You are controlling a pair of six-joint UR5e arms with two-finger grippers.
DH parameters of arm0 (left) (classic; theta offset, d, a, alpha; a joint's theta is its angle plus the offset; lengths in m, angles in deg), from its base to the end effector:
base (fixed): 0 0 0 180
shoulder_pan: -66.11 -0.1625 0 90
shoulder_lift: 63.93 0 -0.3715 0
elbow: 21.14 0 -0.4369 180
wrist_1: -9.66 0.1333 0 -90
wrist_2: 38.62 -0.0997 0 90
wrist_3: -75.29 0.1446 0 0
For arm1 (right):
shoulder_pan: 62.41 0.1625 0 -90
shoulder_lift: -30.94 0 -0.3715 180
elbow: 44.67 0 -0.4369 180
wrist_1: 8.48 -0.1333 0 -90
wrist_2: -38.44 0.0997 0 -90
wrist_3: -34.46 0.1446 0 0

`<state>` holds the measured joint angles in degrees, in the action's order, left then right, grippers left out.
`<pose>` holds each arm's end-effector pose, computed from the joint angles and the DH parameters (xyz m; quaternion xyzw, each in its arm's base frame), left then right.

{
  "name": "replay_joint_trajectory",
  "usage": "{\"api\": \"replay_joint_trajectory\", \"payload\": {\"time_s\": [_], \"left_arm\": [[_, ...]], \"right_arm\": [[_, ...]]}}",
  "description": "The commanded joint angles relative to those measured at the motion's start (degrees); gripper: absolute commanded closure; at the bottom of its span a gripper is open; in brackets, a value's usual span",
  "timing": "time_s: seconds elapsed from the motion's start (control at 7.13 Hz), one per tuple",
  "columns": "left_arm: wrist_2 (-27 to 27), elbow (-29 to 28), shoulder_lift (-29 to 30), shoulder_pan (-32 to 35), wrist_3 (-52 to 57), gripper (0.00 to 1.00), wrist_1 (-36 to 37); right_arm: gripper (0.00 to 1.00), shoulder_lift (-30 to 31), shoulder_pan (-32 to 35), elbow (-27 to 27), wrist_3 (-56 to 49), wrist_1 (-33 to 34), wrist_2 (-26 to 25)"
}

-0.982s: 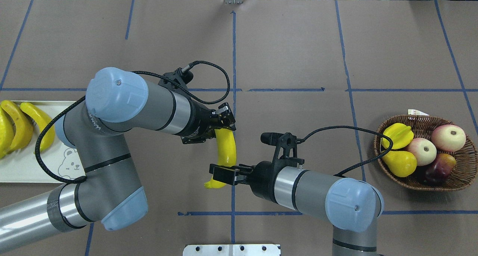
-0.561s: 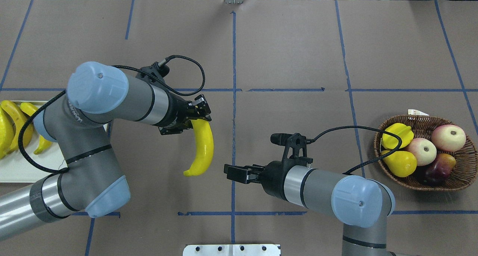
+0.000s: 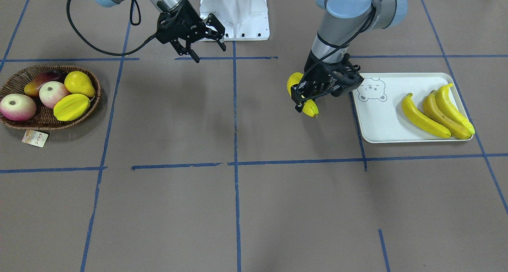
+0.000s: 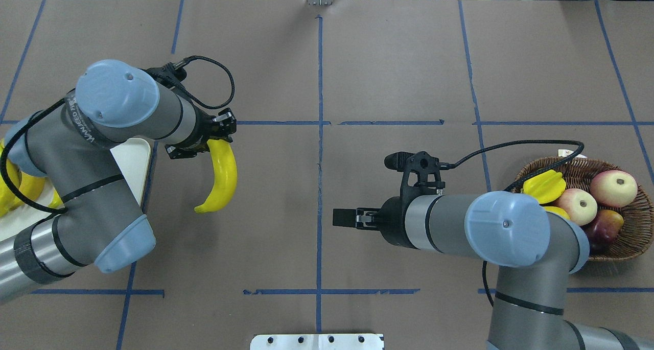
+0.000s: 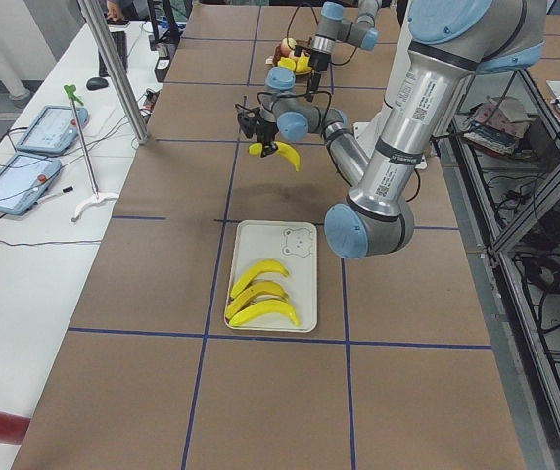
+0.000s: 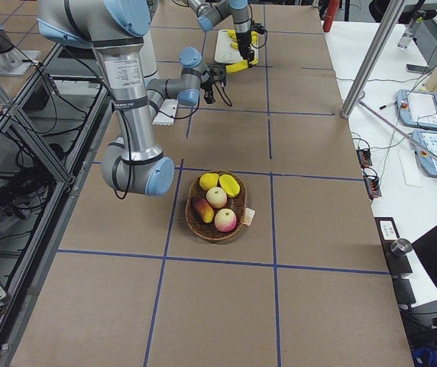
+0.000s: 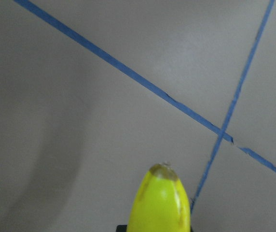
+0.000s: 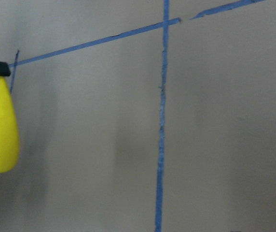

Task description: Transfer all bananas from basket to plate

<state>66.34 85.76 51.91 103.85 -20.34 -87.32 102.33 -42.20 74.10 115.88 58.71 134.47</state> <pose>0.4583 -0.4761 0.2146 0.0018 0.4332 -0.2816 0.8562 -0.5067 -0.3124 0.1480 0.1010 -0.5668 0.0527 0.8159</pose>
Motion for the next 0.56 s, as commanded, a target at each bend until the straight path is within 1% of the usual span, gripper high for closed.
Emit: {"api": "replay_joint_trajectory", "payload": {"time_s": [0.0,0.14,0.28,0.42], "left_arm": [[-0.5,0.5,-4.7,2.8,0.9,1.00,4.9],[-0.4,0.5,-7.5,5.8,1.0,1.00,6.5],[-0.4,0.5,-10.0,7.9,1.0,1.00,6.5],[-0.1,0.5,-13.3,9.4,1.0,0.97,5.6]], "right_arm": [[0.00,-0.1,5.8,2.5,-3.1,12.7,7.4],[0.00,0.1,9.5,2.5,-8.5,17.0,11.6],[0.00,0.5,13.1,2.5,-13.6,21.4,15.1],[0.00,1.1,16.0,2.4,-19.3,24.5,17.8]]}}
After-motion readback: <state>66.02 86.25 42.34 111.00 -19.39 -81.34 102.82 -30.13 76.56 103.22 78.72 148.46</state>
